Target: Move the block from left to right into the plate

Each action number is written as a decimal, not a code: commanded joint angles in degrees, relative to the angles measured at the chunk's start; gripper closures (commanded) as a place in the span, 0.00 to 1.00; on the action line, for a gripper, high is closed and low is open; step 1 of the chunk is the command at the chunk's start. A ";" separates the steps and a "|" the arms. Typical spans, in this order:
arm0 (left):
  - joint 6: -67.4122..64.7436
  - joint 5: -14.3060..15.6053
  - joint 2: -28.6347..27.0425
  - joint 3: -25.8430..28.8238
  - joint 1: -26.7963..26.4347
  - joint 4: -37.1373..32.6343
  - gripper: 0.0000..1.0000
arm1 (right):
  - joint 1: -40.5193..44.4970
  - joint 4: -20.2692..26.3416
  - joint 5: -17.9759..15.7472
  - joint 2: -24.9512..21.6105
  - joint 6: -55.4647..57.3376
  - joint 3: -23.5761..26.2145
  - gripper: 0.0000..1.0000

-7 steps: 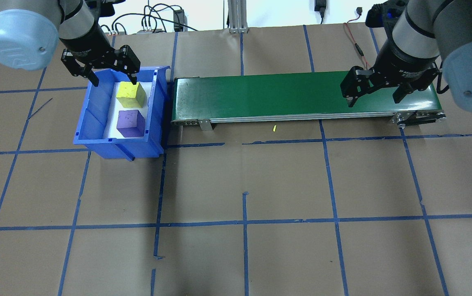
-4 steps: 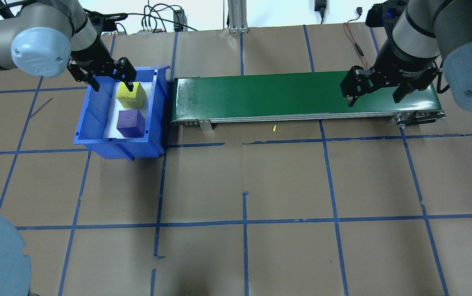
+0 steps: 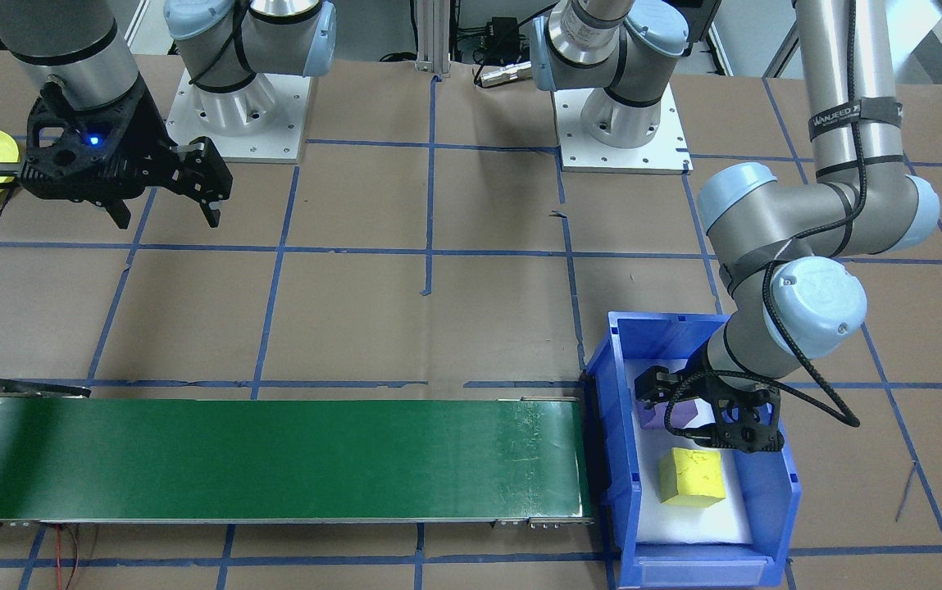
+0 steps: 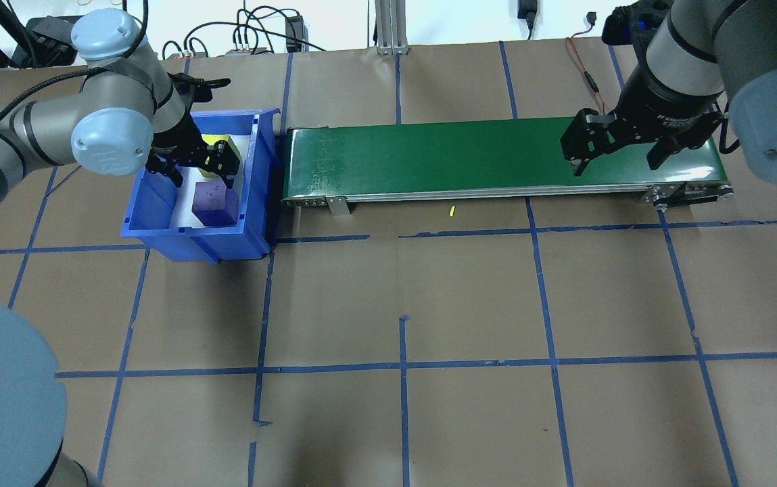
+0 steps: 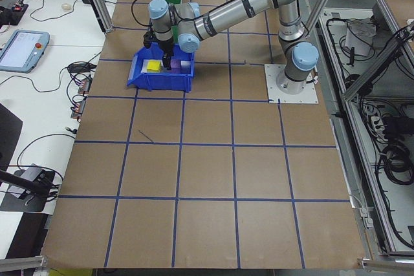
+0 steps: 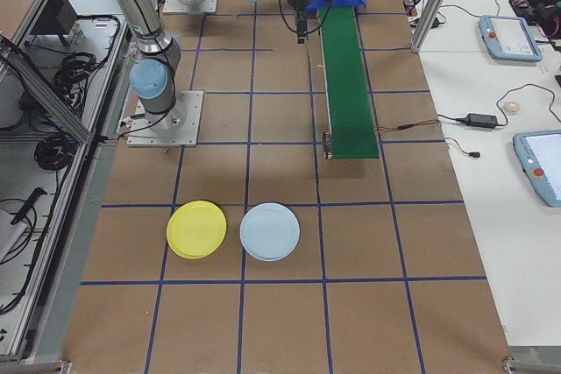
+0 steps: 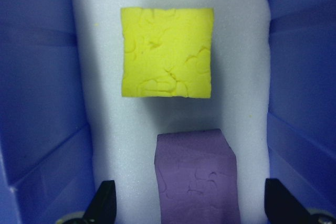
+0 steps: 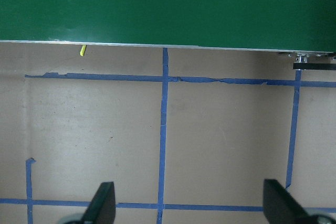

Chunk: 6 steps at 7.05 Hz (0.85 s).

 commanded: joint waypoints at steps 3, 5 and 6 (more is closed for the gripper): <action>0.48 -0.36 -0.32 -0.99 0.00 0.19 0.67 | 0.00 0.00 0.00 0.08 -0.06 0.06 0.00; -0.22 0.52 1.51 2.07 0.00 -1.90 0.71 | 0.00 0.00 0.00 0.00 -0.06 0.06 0.00; -1.53 0.34 2.75 4.62 0.00 -6.71 0.71 | 0.00 0.00 0.00 0.00 -0.06 0.06 0.00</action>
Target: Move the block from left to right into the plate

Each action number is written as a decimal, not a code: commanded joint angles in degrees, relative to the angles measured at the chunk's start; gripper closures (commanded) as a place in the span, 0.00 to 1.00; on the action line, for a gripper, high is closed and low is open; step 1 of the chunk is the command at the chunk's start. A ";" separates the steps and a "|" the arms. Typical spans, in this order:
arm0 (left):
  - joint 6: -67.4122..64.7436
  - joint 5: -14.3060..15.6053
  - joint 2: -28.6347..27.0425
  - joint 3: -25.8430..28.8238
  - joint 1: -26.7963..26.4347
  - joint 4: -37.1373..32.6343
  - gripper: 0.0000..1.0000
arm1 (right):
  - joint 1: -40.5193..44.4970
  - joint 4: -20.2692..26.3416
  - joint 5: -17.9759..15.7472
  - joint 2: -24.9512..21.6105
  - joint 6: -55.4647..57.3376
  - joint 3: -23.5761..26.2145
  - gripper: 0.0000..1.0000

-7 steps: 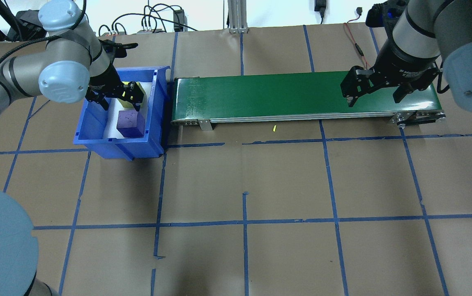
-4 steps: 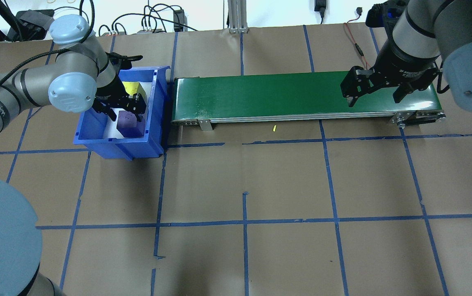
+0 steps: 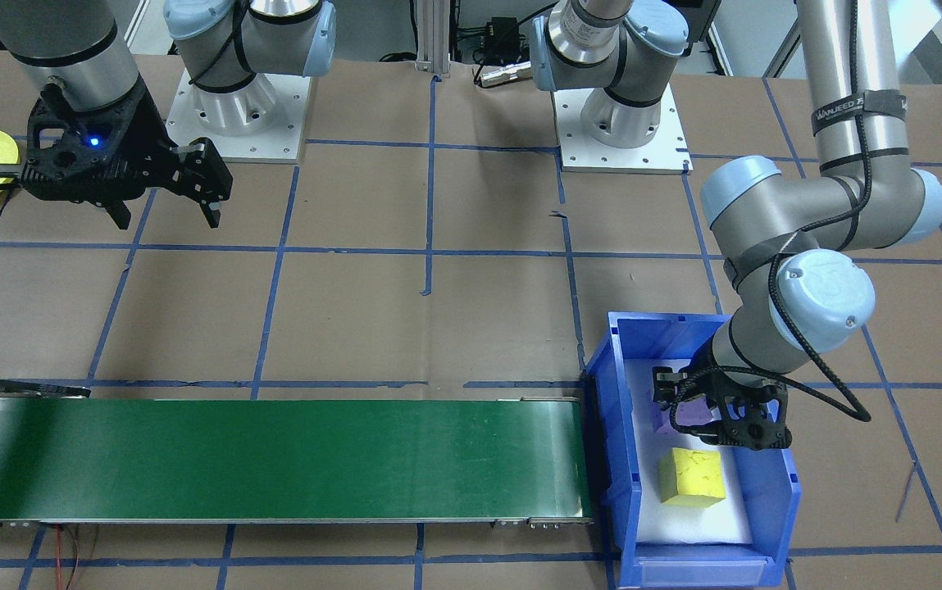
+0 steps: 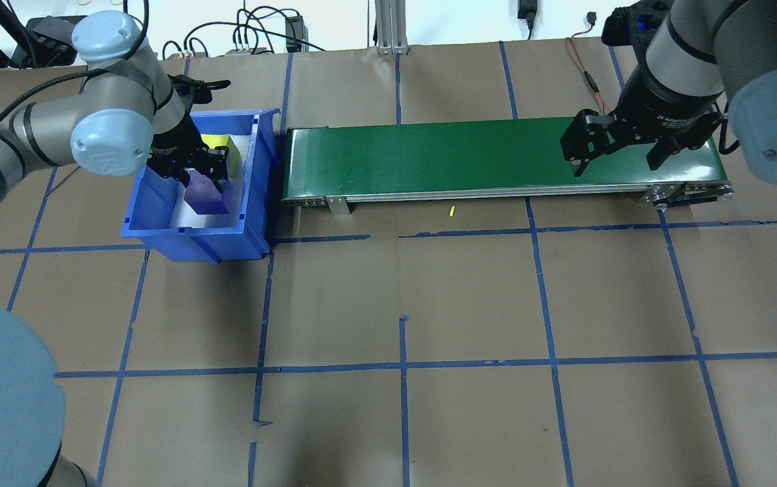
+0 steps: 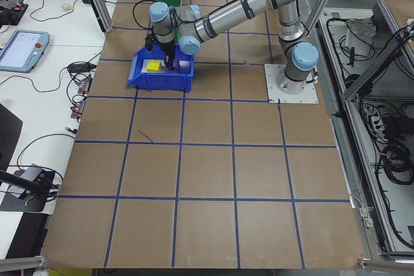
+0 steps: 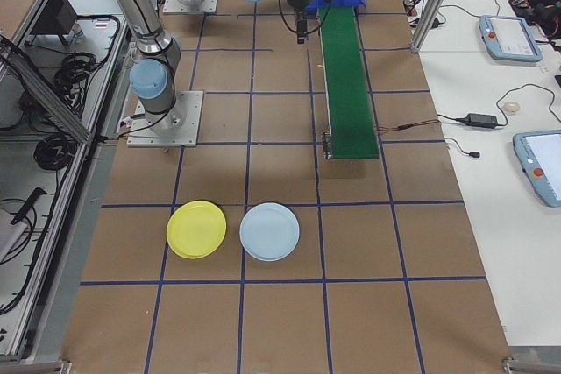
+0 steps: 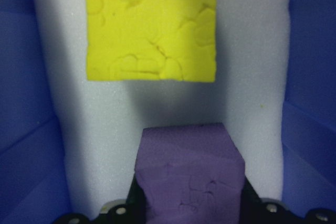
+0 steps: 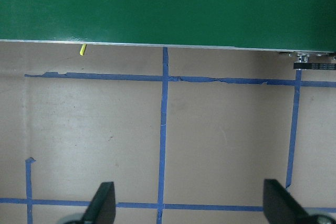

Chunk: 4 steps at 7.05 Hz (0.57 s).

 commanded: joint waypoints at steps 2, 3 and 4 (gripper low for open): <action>-1.25 0.26 2.86 12.50 -0.09 -12.57 0.71 | 0.00 0.00 -0.09 -0.01 0.00 0.00 0.00; -1.25 0.01 2.95 16.39 -1.40 -13.84 0.71 | 0.00 0.00 -0.18 -0.01 0.00 0.00 0.00; -1.94 -0.52 2.77 16.95 -4.98 -13.42 0.70 | 0.00 0.00 -0.26 -0.01 0.00 0.00 0.00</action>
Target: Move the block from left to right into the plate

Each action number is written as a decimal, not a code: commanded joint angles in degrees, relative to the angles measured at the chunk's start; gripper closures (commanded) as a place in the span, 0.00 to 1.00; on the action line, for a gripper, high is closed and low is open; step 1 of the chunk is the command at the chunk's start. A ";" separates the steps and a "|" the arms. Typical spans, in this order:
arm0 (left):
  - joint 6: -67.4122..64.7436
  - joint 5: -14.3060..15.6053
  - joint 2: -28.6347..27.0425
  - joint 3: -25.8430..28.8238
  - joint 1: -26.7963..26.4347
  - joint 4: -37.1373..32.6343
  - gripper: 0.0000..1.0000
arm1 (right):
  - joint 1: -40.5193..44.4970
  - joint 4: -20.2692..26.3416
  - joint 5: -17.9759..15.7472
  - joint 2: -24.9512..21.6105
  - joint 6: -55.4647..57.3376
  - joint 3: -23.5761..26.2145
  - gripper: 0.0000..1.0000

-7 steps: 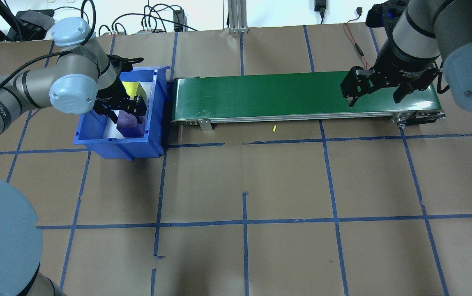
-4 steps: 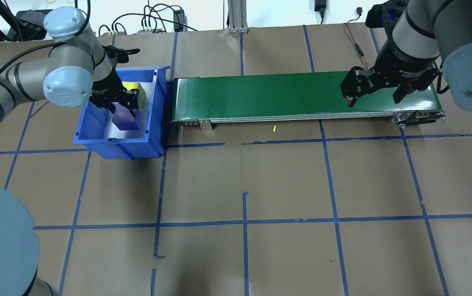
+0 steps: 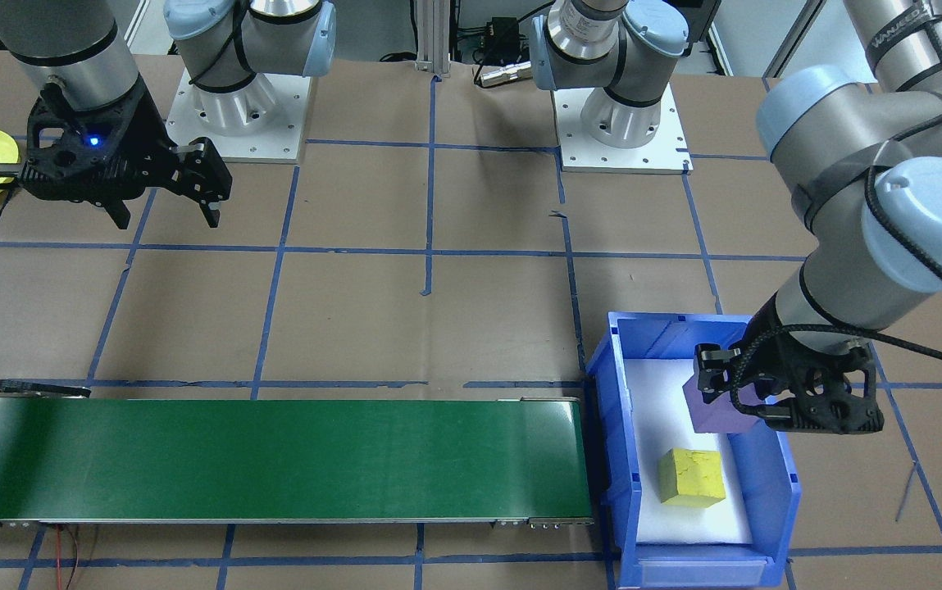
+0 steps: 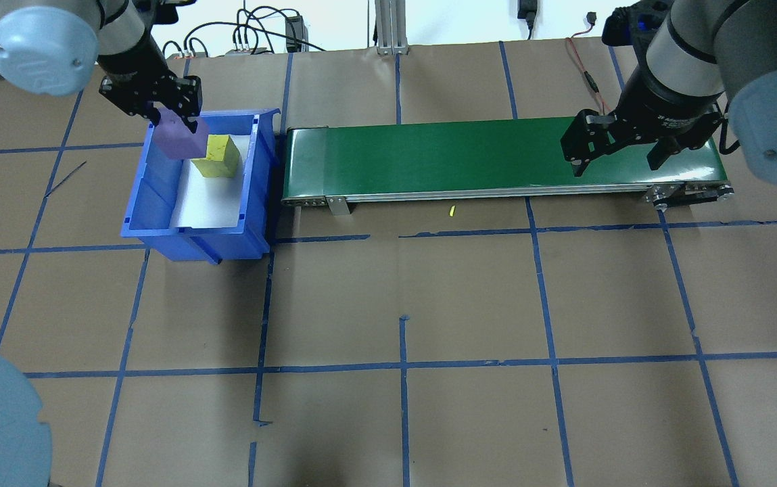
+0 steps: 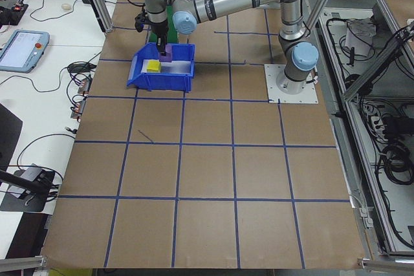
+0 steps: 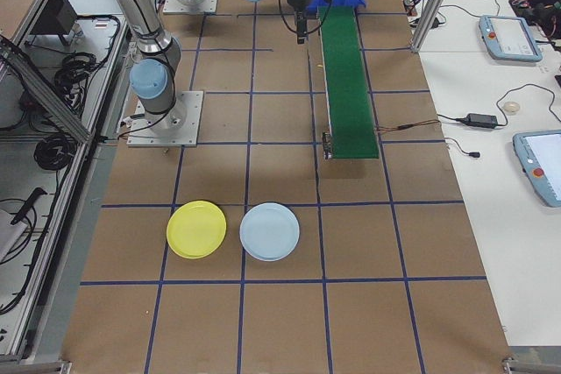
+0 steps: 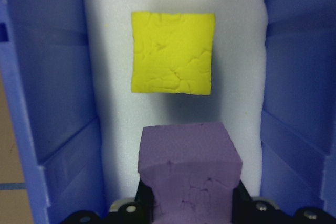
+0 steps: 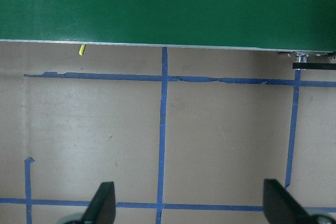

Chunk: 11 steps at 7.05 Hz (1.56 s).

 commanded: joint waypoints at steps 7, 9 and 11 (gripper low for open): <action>-14.19 -2.58 -10.48 -2.66 -14.24 14.37 0.56 | -0.70 -9.03 3.48 9.36 -3.34 -4.46 0.00; -14.27 -2.58 -10.66 -2.78 -14.24 16.16 0.05 | -0.62 -11.68 10.40 19.02 -2.64 -12.52 0.00; -14.27 -2.23 -7.26 -0.24 -14.24 15.38 0.00 | -0.53 -15.62 17.88 27.22 1.89 -16.17 0.00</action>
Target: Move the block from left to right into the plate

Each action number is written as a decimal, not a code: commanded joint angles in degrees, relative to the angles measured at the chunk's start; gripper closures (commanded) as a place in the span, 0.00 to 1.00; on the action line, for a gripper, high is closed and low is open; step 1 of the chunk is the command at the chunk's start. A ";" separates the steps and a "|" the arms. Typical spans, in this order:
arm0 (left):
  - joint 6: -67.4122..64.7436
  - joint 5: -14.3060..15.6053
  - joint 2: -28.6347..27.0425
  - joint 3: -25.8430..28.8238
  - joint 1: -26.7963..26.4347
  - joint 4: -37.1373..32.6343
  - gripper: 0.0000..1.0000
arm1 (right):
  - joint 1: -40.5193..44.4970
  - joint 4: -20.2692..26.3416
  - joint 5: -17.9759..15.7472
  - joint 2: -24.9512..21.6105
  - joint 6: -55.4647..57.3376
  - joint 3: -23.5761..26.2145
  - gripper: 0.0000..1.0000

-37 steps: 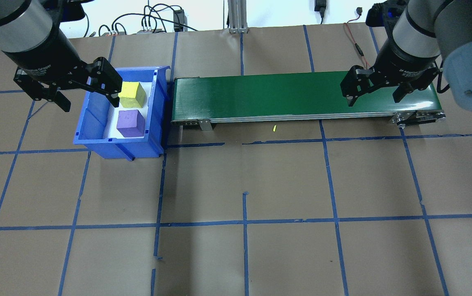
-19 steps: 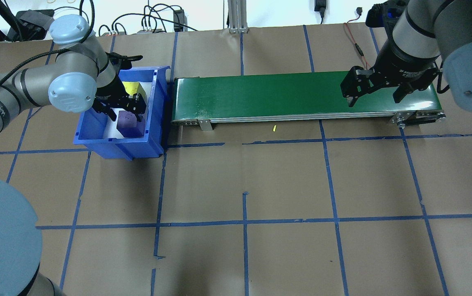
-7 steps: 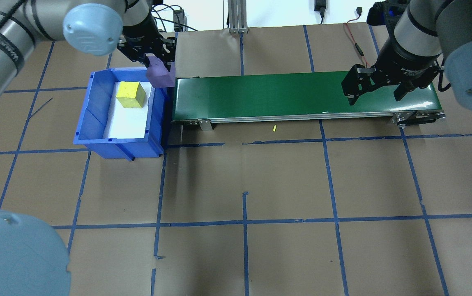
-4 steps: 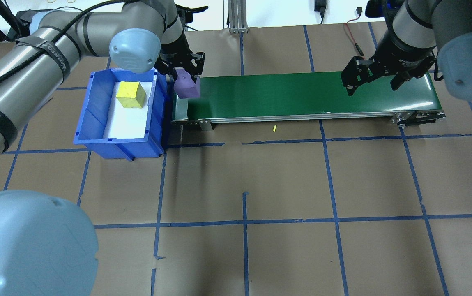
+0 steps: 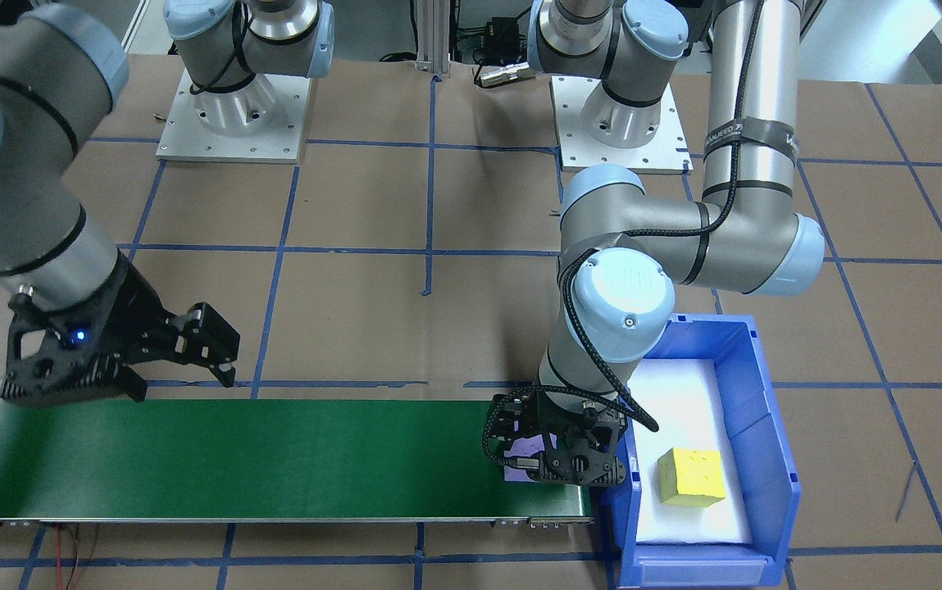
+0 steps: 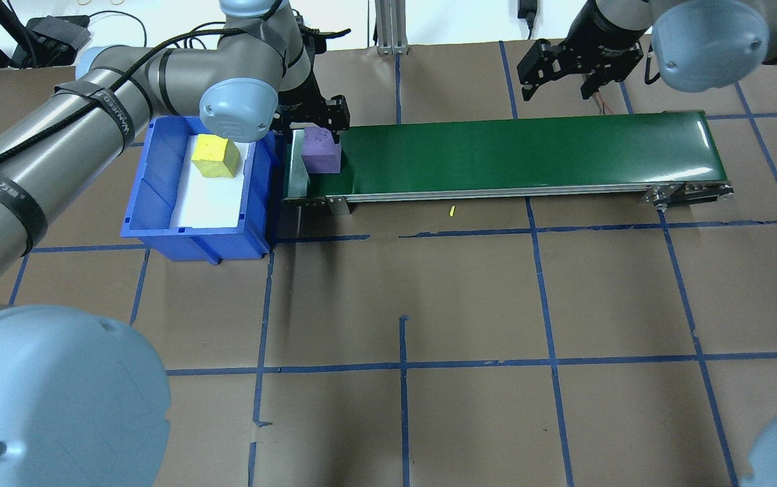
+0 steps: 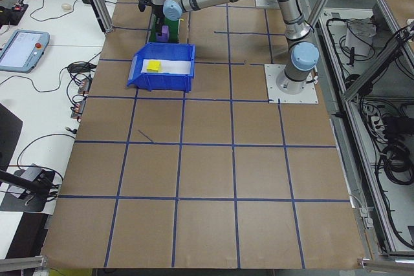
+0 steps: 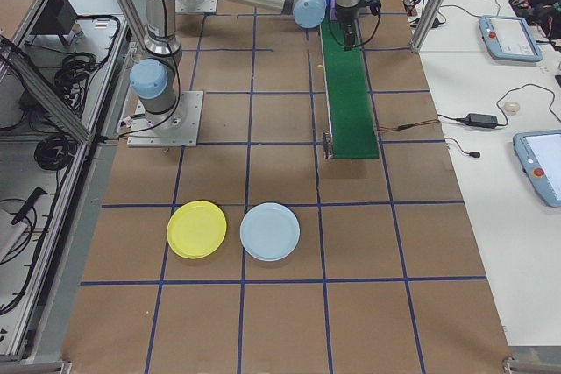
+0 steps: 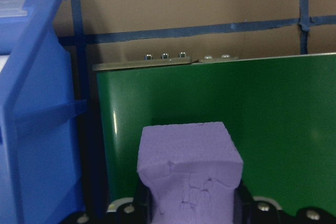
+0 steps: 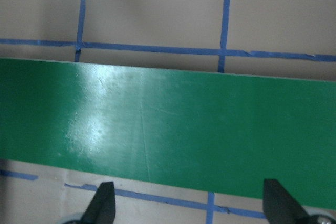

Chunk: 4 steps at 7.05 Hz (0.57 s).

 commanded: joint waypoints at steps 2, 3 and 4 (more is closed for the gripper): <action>0.99 0.76 4.03 4.13 4.09 -3.37 0.00 | 0.05 -3.76 7.61 6.15 7.59 -1.86 0.00; 4.05 0.67 3.33 3.09 8.39 -3.29 0.00 | 0.05 -3.77 8.93 7.37 7.68 -1.78 0.00; 8.86 0.67 2.19 3.35 11.13 -3.29 0.00 | 0.05 -4.72 10.68 8.69 7.77 -1.69 0.00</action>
